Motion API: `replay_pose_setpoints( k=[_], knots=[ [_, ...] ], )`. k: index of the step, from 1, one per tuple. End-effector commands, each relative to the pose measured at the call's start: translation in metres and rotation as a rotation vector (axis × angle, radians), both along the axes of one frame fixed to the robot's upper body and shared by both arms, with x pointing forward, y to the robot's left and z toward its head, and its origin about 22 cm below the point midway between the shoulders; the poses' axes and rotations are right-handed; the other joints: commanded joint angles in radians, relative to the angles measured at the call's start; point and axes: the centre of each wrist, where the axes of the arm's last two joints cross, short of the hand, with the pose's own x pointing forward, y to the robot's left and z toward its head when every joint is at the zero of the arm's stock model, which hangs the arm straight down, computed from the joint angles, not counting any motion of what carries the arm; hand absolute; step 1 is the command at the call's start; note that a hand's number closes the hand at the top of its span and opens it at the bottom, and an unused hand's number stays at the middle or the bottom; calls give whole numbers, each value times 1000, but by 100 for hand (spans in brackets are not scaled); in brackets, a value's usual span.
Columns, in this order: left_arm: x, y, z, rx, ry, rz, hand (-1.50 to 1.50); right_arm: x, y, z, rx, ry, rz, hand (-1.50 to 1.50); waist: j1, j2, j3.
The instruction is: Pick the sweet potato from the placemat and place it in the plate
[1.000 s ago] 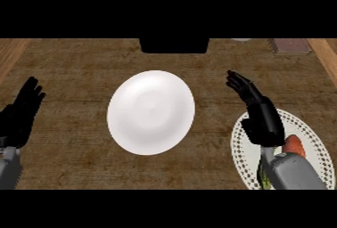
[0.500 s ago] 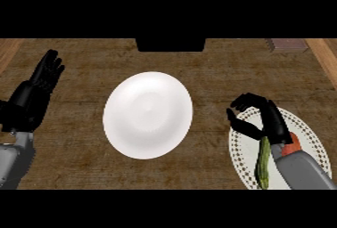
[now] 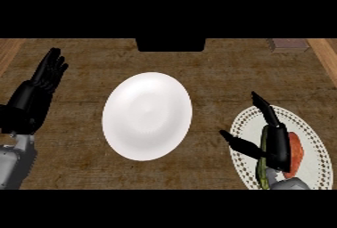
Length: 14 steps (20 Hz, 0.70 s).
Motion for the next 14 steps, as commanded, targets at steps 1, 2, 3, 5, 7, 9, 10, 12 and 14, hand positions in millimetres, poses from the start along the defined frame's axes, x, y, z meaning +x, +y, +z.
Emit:
replay_pose_setpoints(
  k=[1,2,3,5,7,9,10,12,14],
  knots=[
    [-8,-20,-9,-2,-2,-11,0,-9,-19,40,-74,-55,-48,-150,-2,-1,-1],
    [-3,-7,8,-11,1,-4,0,-12,-33,49,-117,-9,-57,-150,-3,-2,-1],
    [4,-11,12,8,-10,-1,0,-13,-32,61,-166,21,-48,-150,-9,-2,-2],
    [1,3,-4,3,3,-2,0,-6,-49,70,-282,111,-97,-150,-8,-2,-5],
    [-1,3,6,20,4,-7,0,-13,-59,77,-361,267,-105,-150,-10,-7,-8],
    [-2,-6,4,10,-1,-4,0,-9,-77,95,-433,413,-120,-150,-5,-7,-8],
    [2,6,1,4,-1,10,0,-19,-74,87,-481,485,-103,-150,-18,-3,-9],
    [4,2,0,5,-17,-4,0,-5,-75,110,-537,591,-116,-150,4,3,-8],
    [3,-1,6,10,-11,6,0,-21,-73,123,-605,719,-63,-150,-15,-6,-8]
  ],
)
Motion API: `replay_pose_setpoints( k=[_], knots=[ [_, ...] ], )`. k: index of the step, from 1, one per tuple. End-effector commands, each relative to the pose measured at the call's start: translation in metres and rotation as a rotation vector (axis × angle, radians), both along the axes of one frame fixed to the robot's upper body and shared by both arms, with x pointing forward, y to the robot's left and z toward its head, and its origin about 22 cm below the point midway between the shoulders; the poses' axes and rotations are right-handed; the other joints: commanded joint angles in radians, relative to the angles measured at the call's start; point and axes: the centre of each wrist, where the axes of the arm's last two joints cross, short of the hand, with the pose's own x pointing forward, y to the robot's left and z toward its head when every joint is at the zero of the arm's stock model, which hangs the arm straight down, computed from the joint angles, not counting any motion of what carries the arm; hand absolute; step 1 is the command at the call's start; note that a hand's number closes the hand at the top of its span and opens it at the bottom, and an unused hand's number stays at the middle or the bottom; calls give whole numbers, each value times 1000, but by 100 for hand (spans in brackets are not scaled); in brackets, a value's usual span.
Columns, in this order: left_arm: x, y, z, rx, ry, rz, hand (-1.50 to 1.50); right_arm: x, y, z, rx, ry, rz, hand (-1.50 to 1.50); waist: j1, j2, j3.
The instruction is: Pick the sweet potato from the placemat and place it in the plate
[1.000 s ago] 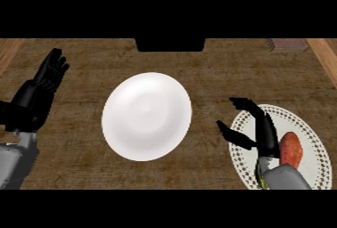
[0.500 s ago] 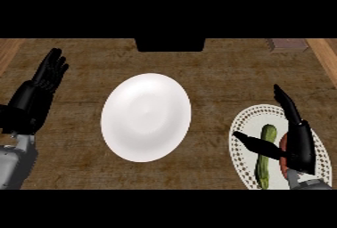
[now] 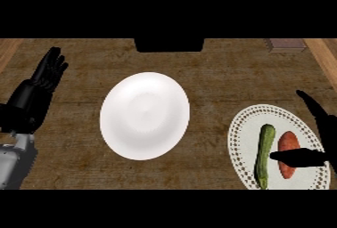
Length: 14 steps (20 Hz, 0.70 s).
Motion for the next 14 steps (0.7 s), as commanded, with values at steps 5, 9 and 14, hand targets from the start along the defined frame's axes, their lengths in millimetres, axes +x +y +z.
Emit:
replay_pose_setpoints(
  k=[5,9,14],
  knots=[
    [1,-1,-2,-8,9,-4,0,-3,13,55,-152,457,1,-150,20,4,3],
    [-2,-8,4,-9,3,-30,0,17,17,46,-153,519,-13,-150,27,6,7],
    [4,-2,14,-4,-9,-9,0,8,12,36,-179,516,-71,-150,15,5,7]
  ],
)
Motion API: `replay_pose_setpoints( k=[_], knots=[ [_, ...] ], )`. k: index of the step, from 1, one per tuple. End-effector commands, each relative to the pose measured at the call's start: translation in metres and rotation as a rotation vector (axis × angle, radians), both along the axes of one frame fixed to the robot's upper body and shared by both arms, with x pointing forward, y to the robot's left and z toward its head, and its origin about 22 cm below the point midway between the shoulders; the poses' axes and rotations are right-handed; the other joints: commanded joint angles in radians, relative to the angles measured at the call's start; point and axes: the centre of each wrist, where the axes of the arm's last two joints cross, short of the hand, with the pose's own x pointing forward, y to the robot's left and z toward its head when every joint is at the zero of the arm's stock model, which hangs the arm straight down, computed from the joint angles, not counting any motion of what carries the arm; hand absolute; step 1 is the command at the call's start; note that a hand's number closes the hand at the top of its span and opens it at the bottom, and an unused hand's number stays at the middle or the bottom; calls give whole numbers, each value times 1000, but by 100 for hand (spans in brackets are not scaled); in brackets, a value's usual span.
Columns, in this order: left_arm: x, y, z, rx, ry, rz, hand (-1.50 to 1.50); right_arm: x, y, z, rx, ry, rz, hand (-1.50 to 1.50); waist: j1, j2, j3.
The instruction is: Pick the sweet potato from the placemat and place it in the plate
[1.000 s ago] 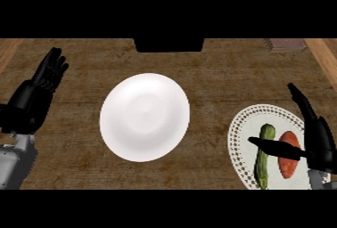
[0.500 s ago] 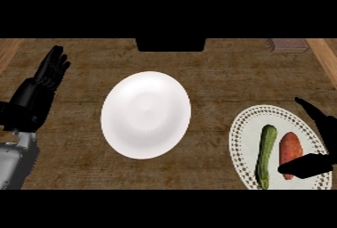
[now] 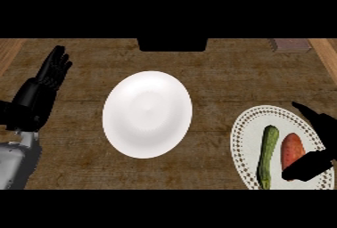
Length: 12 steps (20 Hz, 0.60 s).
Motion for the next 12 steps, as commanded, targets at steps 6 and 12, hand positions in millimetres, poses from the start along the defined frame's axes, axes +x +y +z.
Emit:
replay_pose_setpoints(
  k=[6,12],
  knots=[
    [7,5,-4,-4,4,1,0,2,-11,-28,-138,168,-78,-150,-6,1,1],
    [-2,-5,-11,-4,-1,2,0,16,-44,-54,-118,210,-123,-150,0,1,1]
  ],
)
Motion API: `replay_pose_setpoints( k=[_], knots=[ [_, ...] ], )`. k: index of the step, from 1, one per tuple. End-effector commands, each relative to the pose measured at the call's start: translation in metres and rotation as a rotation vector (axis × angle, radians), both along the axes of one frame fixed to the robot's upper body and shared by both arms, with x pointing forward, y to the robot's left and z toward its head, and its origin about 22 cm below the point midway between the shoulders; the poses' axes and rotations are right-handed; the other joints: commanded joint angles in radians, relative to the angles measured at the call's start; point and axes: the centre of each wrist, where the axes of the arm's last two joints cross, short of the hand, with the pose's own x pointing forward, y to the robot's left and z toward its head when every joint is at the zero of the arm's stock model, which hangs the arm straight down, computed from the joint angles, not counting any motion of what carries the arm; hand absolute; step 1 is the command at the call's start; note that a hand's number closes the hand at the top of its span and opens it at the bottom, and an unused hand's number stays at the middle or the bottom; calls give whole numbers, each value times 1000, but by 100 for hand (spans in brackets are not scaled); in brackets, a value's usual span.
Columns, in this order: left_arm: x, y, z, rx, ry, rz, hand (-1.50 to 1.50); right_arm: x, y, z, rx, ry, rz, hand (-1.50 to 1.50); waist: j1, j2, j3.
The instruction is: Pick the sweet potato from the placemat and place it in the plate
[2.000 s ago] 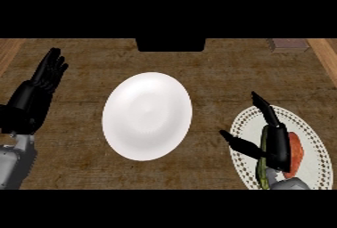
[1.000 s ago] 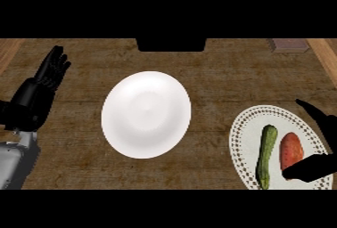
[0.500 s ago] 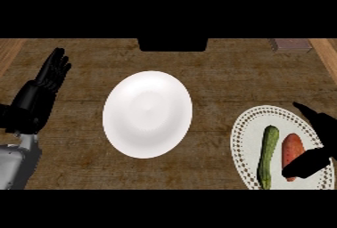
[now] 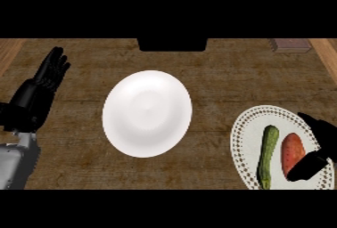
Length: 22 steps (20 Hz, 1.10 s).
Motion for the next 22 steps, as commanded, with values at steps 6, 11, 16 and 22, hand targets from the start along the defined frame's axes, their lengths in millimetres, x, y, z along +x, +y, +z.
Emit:
replay_pose_setpoints(
  k=[6,11,16,22],
  knots=[
    [12,3,8,-8,-16,4,0,1,19,-29,5,86,-4,-150,-2,0,0],
    [-6,5,9,21,-18,-3,0,-5,0,-45,11,144,-20,-150,-1,-1,0],
    [-2,-15,7,-1,-10,4,0,-5,-7,-88,-55,182,-11,-150,0,0,0],
    [-10,-8,-9,4,-5,4,0,-5,-10,-82,-132,-101,59,150,-2,-1,0]
  ],
)
